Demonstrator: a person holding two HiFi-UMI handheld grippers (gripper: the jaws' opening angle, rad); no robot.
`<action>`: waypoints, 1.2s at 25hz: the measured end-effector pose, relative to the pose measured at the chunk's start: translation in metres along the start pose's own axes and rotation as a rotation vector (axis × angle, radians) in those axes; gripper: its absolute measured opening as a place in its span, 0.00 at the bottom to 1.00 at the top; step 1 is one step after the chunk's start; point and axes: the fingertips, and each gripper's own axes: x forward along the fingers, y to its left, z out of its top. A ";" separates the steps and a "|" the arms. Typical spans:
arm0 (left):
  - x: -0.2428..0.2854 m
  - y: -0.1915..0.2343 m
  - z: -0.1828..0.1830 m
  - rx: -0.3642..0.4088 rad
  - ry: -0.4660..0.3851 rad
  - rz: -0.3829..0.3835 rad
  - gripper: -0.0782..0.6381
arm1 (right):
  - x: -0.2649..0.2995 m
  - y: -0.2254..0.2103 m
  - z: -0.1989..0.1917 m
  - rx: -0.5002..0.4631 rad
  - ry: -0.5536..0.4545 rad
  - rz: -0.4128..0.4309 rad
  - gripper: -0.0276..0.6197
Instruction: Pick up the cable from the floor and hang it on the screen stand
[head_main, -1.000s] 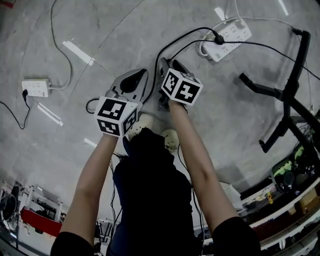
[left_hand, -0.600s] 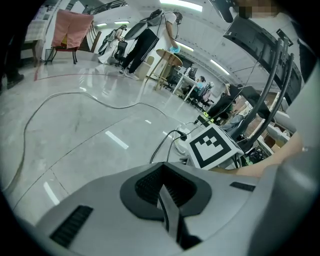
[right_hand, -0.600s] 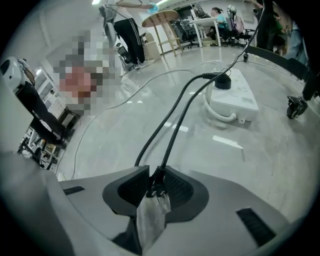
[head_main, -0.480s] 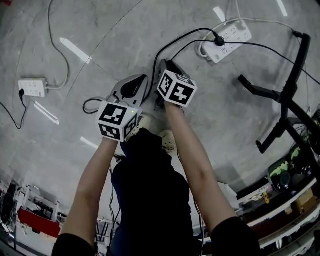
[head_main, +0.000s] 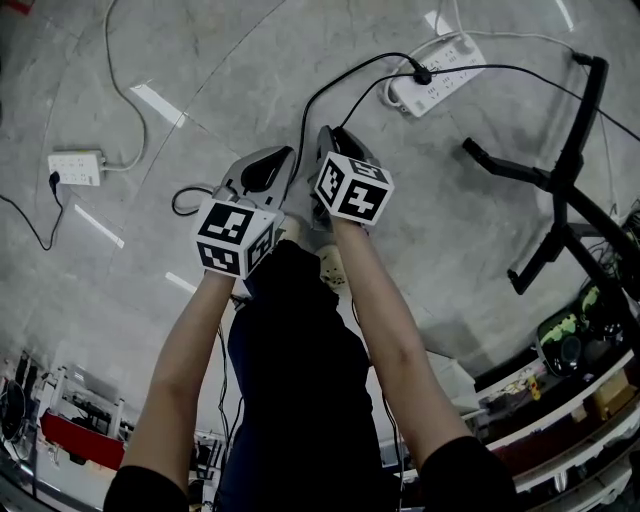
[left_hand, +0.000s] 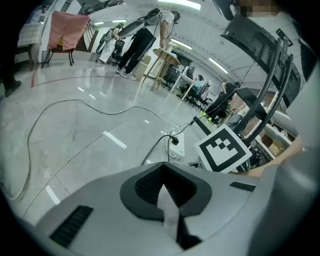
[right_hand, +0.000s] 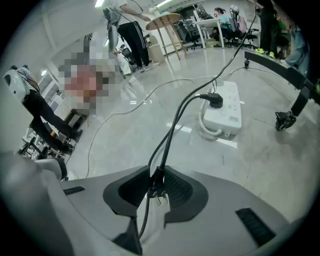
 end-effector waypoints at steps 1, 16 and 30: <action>-0.004 -0.004 0.005 0.001 0.001 0.000 0.12 | -0.008 0.002 0.002 0.005 0.002 0.002 0.20; -0.061 -0.080 0.096 0.072 -0.007 -0.042 0.12 | -0.129 0.043 0.060 0.043 -0.016 0.029 0.20; -0.110 -0.120 0.134 0.096 0.003 -0.065 0.12 | -0.209 0.079 0.094 0.050 -0.048 0.033 0.20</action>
